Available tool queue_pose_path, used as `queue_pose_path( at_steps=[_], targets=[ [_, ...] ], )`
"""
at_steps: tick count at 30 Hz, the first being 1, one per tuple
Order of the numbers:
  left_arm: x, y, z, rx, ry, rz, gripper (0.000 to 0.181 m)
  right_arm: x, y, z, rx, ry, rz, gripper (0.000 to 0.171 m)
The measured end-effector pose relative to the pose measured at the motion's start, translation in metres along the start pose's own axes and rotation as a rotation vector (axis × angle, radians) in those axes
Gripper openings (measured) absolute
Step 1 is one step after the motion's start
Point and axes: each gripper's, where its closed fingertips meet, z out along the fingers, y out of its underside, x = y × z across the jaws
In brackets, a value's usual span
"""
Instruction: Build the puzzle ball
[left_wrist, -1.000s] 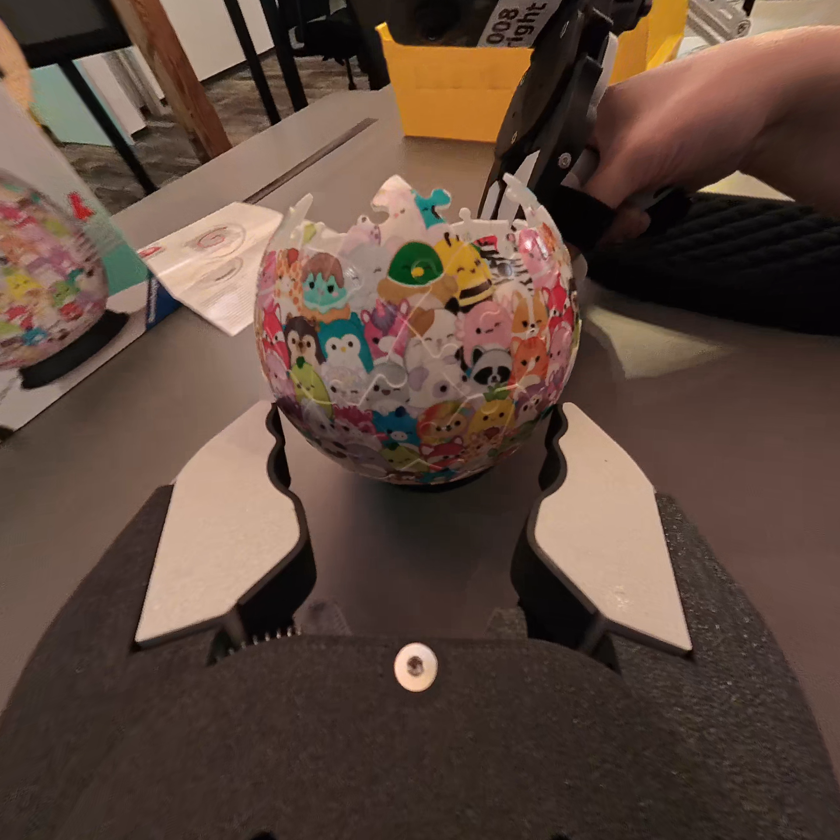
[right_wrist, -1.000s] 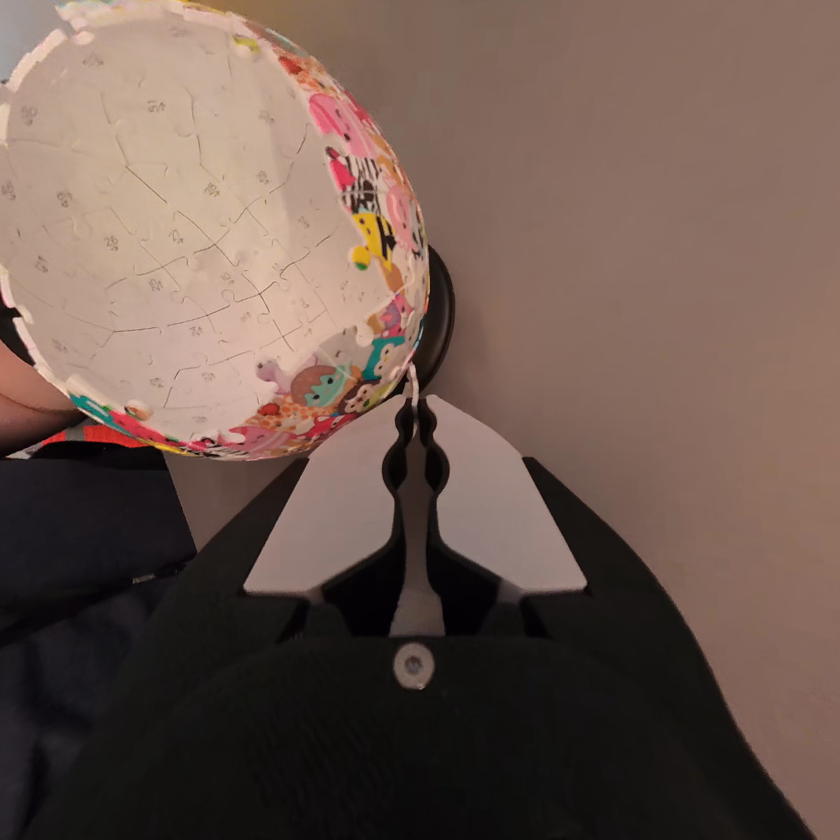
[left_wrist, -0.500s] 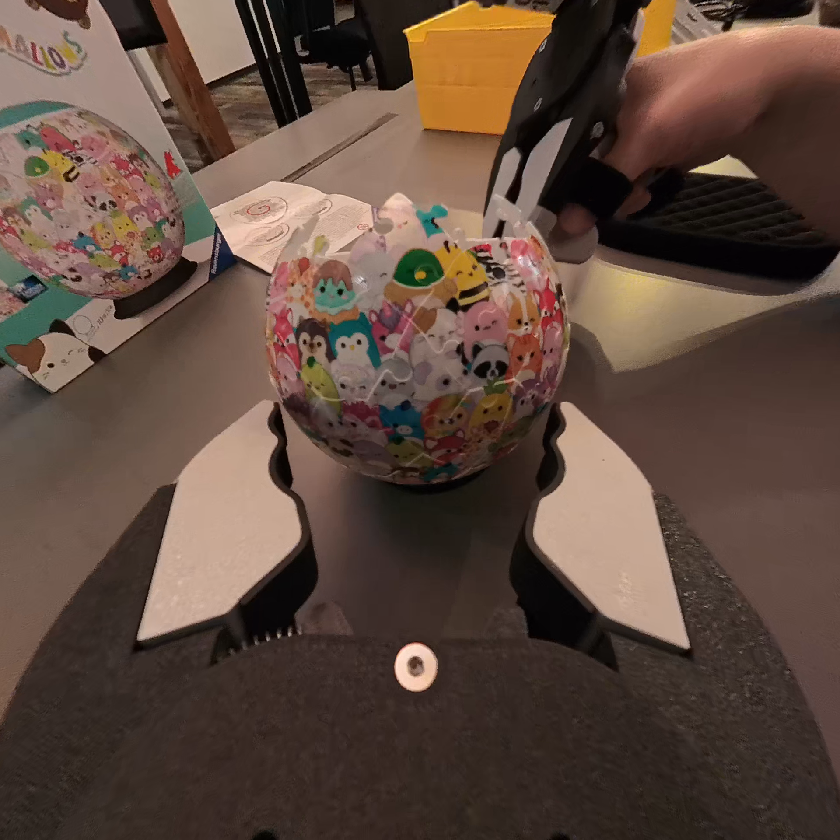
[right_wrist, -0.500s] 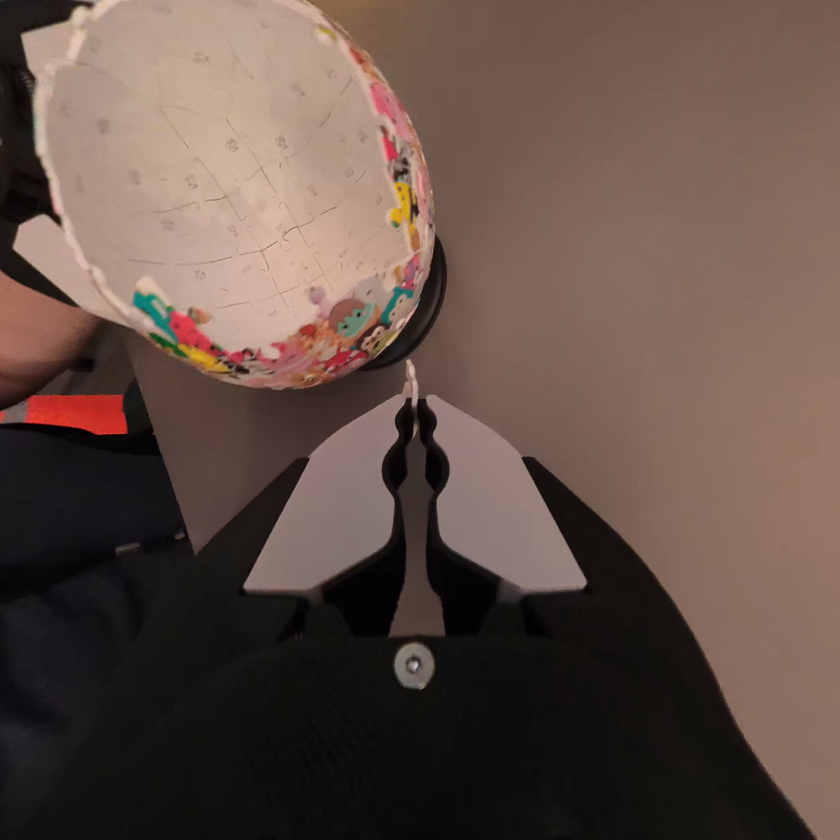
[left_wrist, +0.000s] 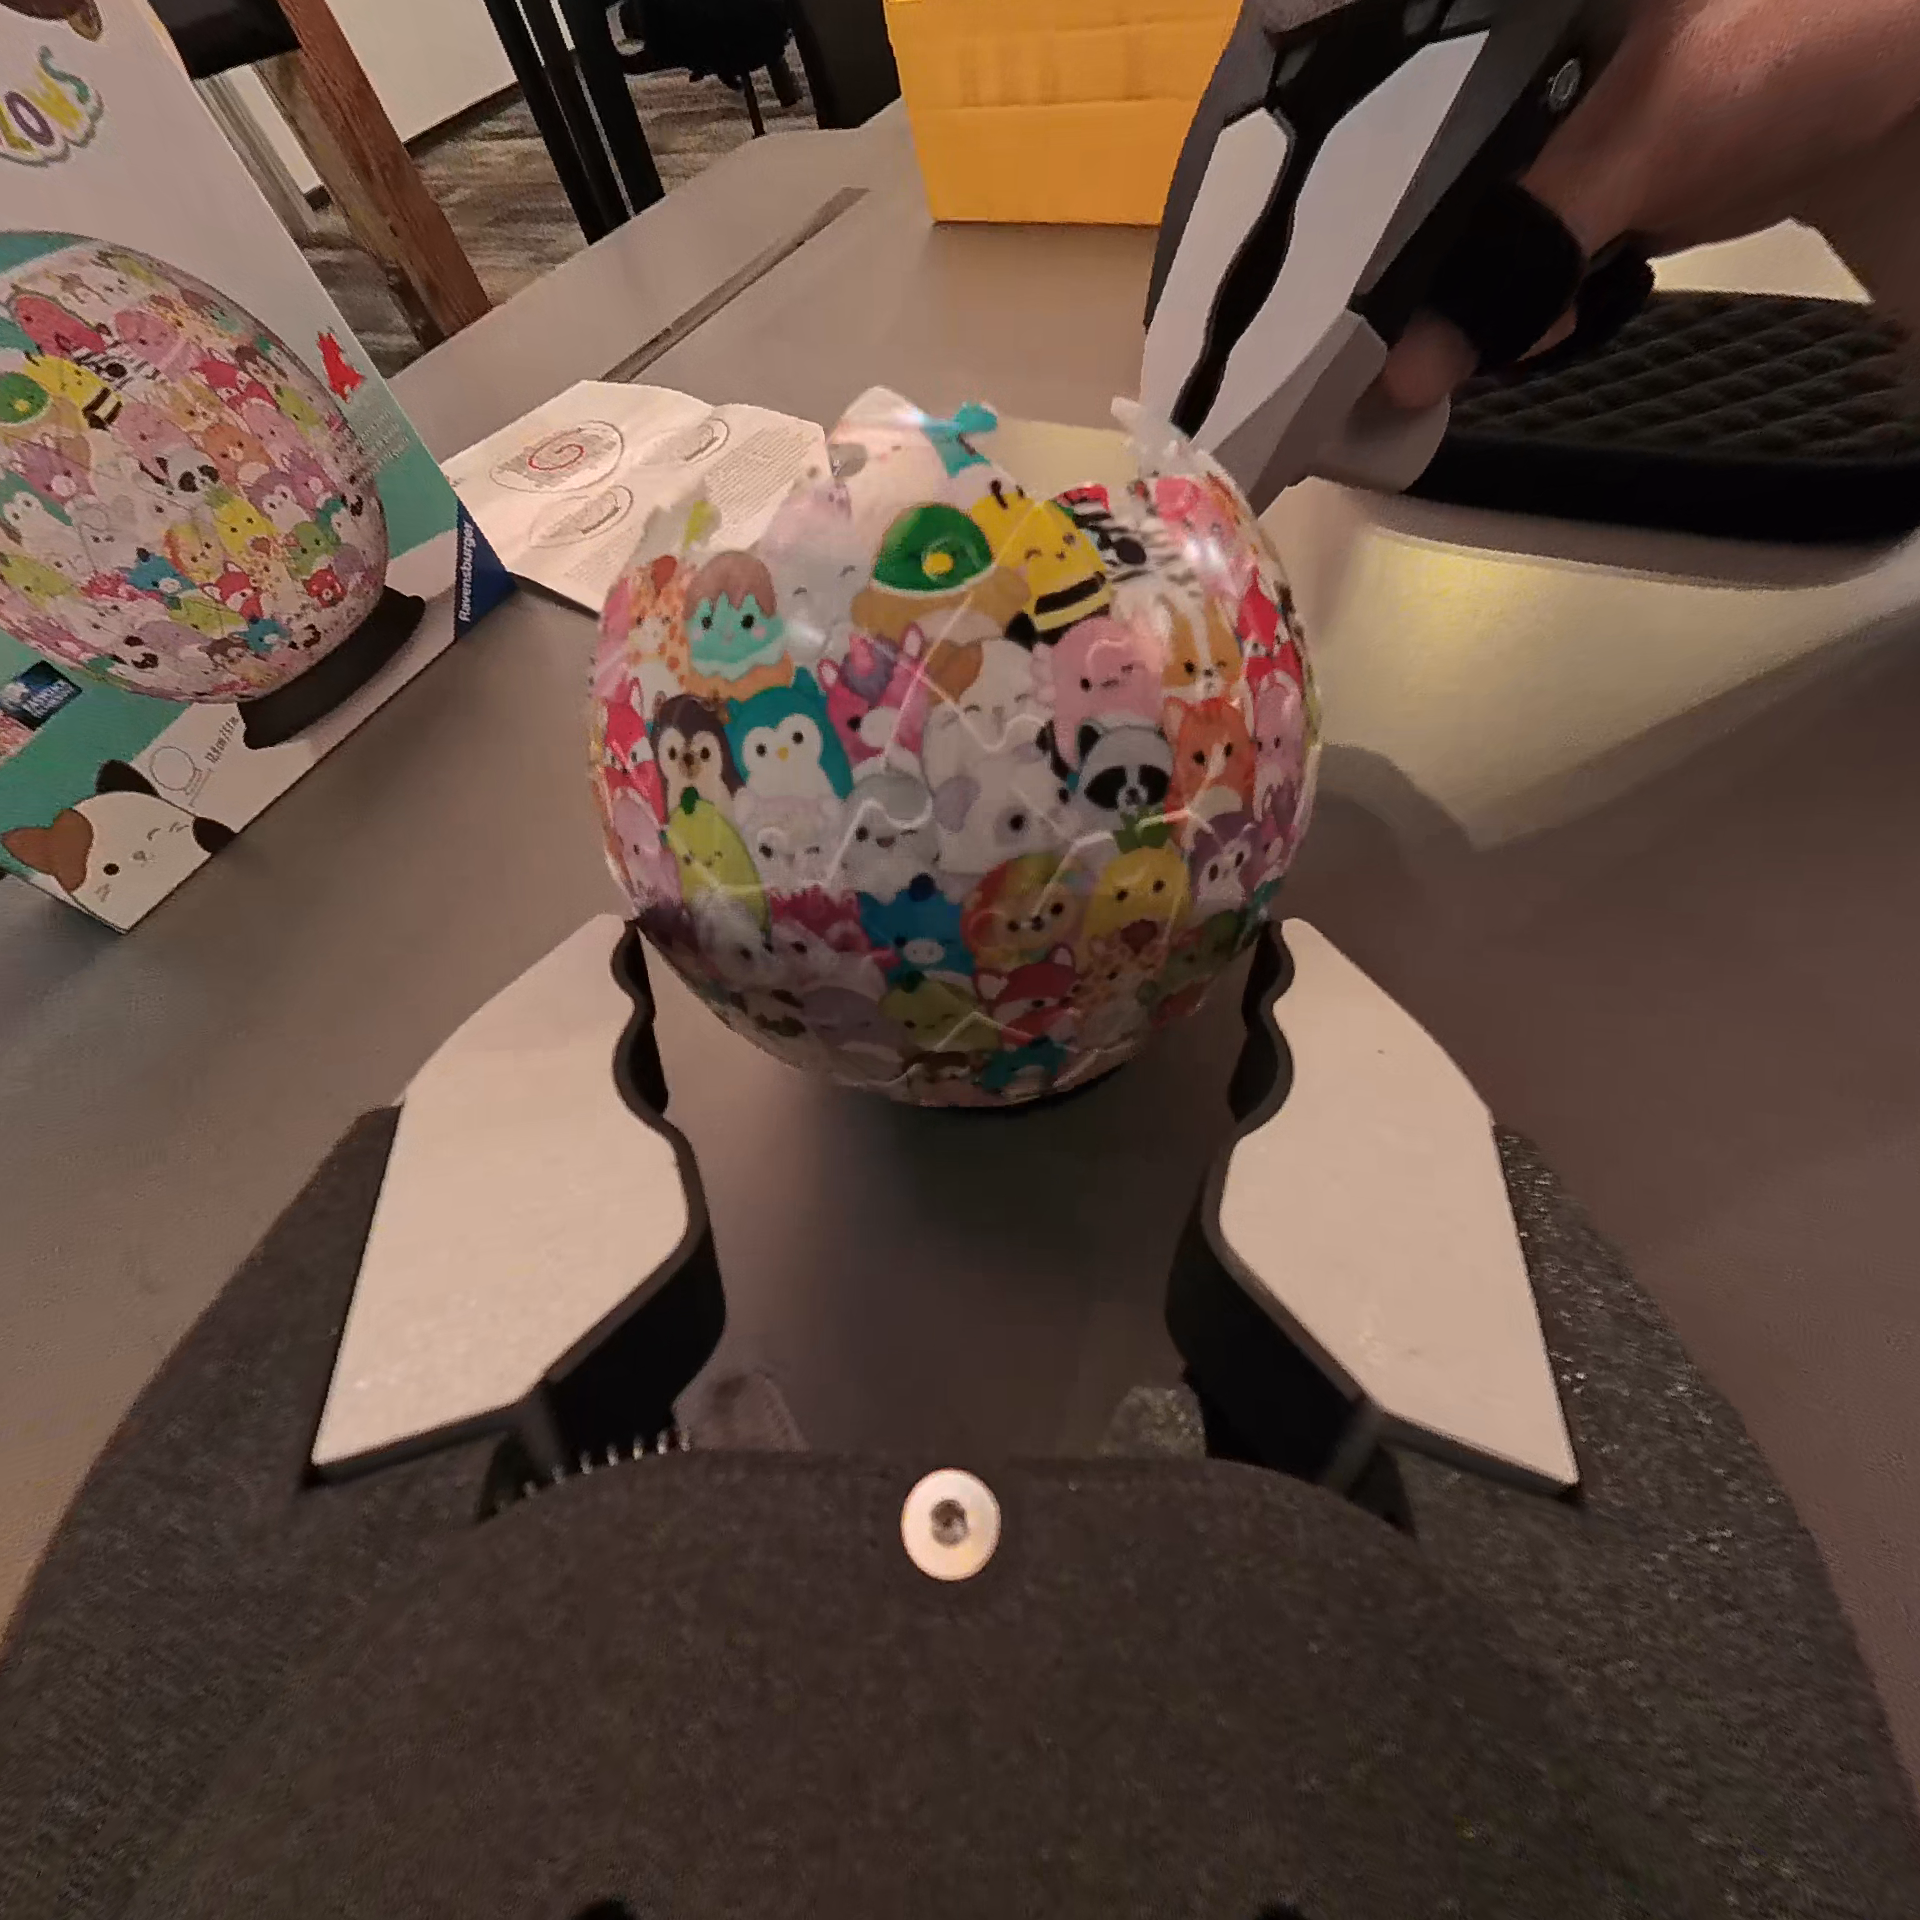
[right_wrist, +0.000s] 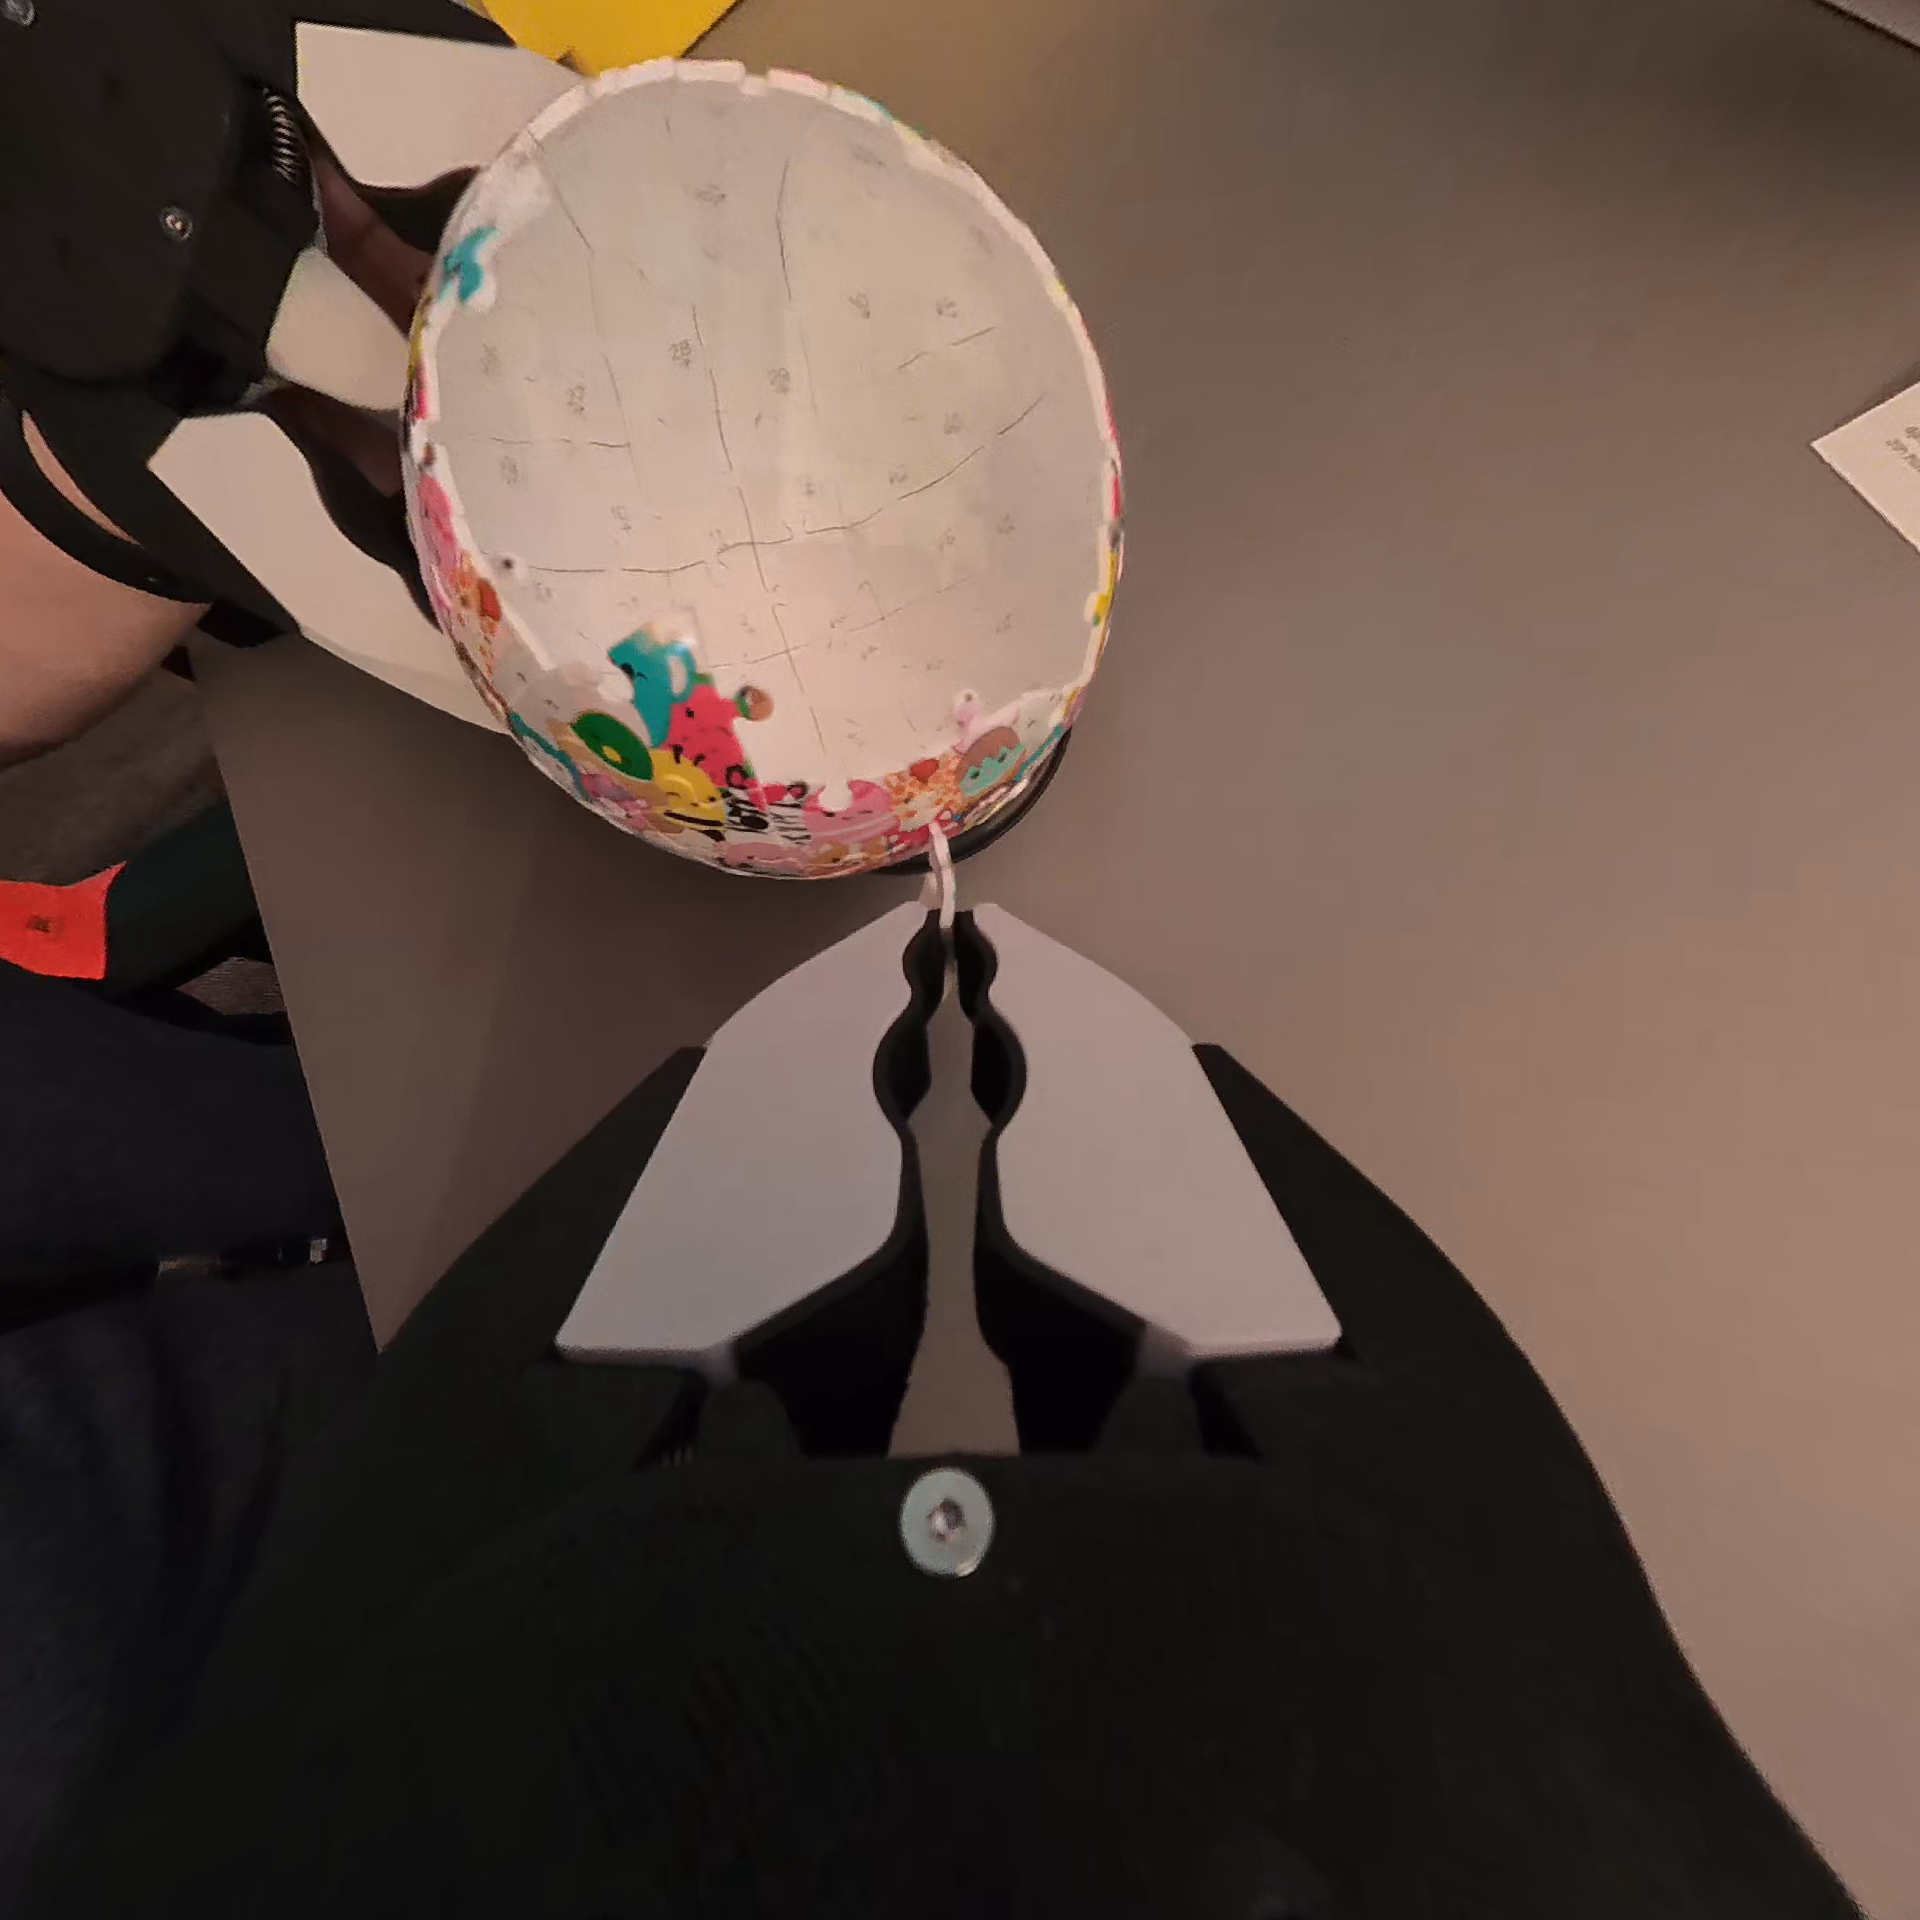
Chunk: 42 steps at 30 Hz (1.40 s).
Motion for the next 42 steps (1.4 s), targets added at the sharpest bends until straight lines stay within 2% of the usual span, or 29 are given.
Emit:
queue_pose_path(
  at_steps=[11,16,21,26,35,42],
  targets=[
    [-0.002,-0.006,-0.009,-0.061,0.013,0.018,0.107,-0.007,0.005,0.009,0.020,-0.082,0.032,0.003],
    [-0.005,-0.011,-0.008,-0.076,0.077,0.011,0.106,-0.007,0.008,0.007,-0.001,-0.124,0.058,0.003],
    [-0.008,-0.019,-0.007,-0.077,0.166,0.032,0.104,0.012,0.007,-0.004,-0.021,-0.129,0.100,0.003],
    [-0.008,-0.024,-0.006,-0.049,0.202,0.040,0.103,0.035,-0.018,-0.014,0.068,-0.175,0.187,0.003],
    [-0.008,-0.031,-0.007,0.047,0.200,0.029,0.101,0.031,-0.039,0.011,0.089,-0.350,0.313,0.003],
    [-0.013,-0.043,-0.018,0.121,0.171,0.037,0.103,0.025,-0.035,0.023,0.035,-0.290,0.288,0.003]
  ],
)
